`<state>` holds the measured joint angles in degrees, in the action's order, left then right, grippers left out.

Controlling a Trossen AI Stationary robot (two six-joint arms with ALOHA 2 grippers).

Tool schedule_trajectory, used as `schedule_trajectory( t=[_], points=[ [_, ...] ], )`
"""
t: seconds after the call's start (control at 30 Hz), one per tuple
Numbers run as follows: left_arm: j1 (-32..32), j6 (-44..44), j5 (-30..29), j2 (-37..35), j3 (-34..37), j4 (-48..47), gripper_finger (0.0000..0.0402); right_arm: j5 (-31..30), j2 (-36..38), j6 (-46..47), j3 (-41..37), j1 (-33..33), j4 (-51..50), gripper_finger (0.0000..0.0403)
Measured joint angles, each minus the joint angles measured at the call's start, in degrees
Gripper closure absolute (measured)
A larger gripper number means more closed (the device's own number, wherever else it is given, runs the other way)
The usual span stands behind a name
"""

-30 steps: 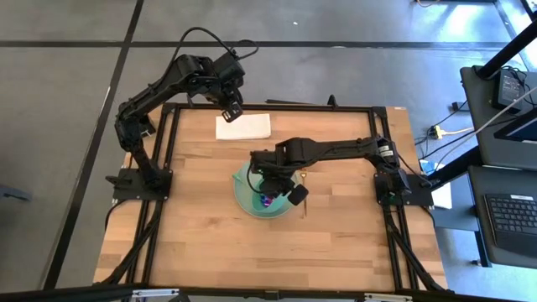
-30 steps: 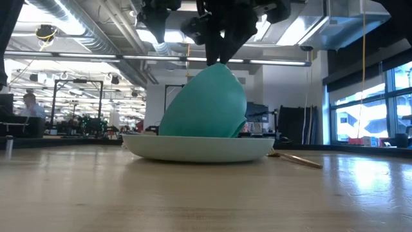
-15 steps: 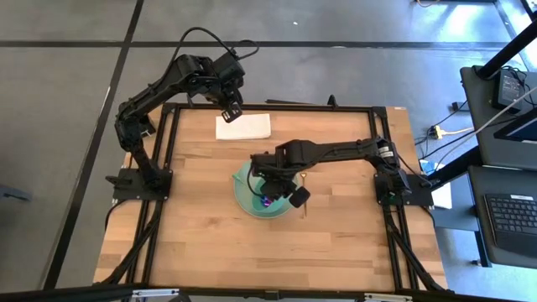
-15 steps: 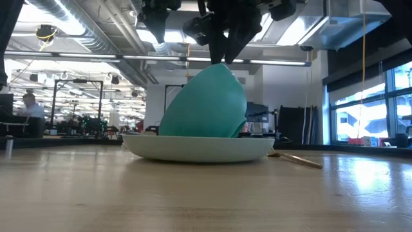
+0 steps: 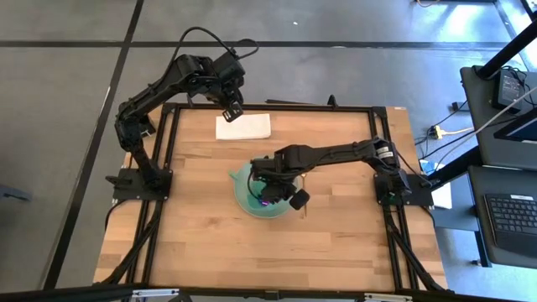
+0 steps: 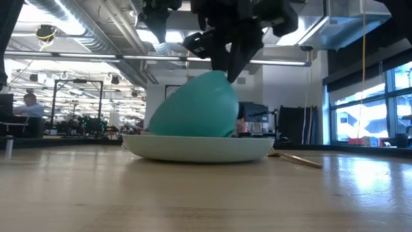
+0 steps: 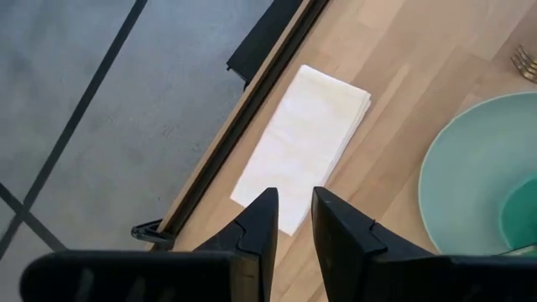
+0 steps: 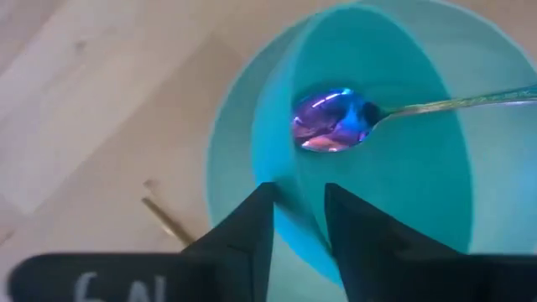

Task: Set table place
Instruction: Adjust the blue bowl on the blue plate

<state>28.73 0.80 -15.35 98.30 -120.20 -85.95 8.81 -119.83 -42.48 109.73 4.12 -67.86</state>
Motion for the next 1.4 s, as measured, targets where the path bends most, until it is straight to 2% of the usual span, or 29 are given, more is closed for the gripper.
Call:
schedule_trajectory(
  t=[0.07,0.17,0.23,0.37,0.67,0.9,1.1,1.4],
  points=[
    [0.00,0.00,0.00,0.00,0.00,0.02,0.0333,-1.99,-0.02,0.00,-0.79,0.02,1.31,0.0314],
    [0.00,0.02,0.00,0.00,0.00,0.02,0.0333,-2.67,-0.11,0.24,-1.92,-0.09,1.97,0.0370],
    [0.00,0.04,0.00,0.00,0.00,0.00,0.0333,-3.13,-0.13,0.20,-2.53,-0.20,2.35,0.0389],
    [0.00,0.04,0.00,0.00,0.00,0.00,0.0333,-4.26,-0.16,3.56,-3.41,-0.26,3.45,0.0388],
    [0.00,0.07,0.00,0.00,0.00,0.03,0.0333,-2.61,-0.19,9.30,-3.38,0.06,6.91,0.0394],
    [0.00,0.09,0.00,0.00,0.00,0.09,0.0333,-2.86,-3.29,12.93,-3.30,1.48,6.82,0.0394],
    [0.00,0.08,0.00,0.00,0.00,0.09,0.0333,-9.43,-5.43,16.10,-3.14,2.62,7.82,0.0394],
    [0.00,0.09,-0.01,0.00,0.00,0.09,0.0333,-8.65,-5.90,23.58,-3.30,2.90,7.37,0.0346]
  ],
)
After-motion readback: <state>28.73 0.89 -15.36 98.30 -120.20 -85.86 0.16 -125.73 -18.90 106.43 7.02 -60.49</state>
